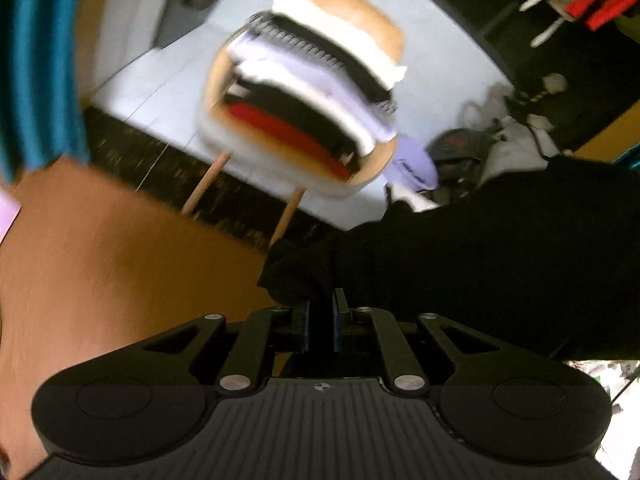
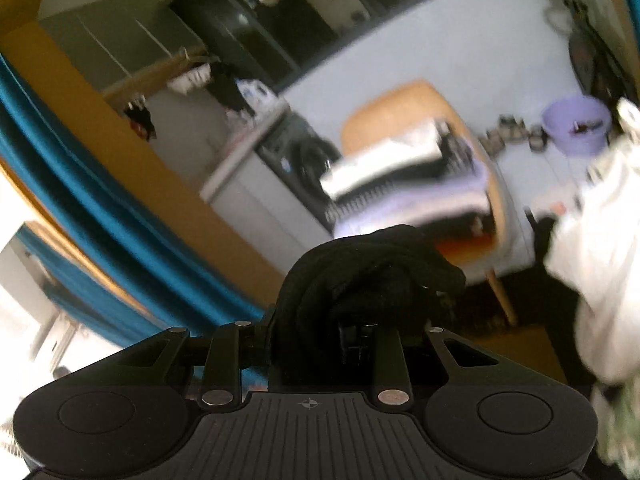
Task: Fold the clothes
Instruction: 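Carry the folded garment with both tools toward the tan chair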
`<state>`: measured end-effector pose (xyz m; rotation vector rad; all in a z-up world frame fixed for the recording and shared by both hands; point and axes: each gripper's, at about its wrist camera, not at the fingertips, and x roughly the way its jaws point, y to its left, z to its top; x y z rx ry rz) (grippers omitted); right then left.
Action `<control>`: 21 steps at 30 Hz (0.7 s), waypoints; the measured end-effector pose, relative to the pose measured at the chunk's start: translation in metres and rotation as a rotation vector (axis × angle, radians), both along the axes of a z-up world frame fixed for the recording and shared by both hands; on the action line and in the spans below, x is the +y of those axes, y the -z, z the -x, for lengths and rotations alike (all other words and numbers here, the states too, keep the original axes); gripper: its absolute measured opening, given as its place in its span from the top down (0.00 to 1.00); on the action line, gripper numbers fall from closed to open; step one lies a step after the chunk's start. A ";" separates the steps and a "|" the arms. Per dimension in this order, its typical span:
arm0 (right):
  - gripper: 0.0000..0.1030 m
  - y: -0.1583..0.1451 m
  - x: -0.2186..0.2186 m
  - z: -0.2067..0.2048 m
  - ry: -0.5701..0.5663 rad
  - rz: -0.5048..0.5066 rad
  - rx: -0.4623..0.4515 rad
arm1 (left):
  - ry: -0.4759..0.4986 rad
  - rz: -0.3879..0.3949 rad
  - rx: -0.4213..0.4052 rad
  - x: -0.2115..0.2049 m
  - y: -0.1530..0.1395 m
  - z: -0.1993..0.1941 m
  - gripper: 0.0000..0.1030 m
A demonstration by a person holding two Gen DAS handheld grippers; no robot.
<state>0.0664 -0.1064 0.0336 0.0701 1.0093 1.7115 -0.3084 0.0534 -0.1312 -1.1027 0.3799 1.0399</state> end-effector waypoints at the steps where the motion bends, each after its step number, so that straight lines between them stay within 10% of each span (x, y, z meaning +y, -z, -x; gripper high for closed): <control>1: 0.76 -0.006 0.013 0.001 0.014 -0.020 -0.003 | 0.011 -0.009 -0.015 0.017 -0.004 0.003 0.90; 11: 0.76 -0.018 0.143 -0.025 0.121 -0.085 -0.040 | 0.070 0.019 -0.098 0.162 0.000 -0.008 0.90; 21: 0.76 -0.041 0.314 -0.062 -0.029 -0.159 -0.082 | 0.031 0.077 -0.203 0.303 0.007 -0.056 0.90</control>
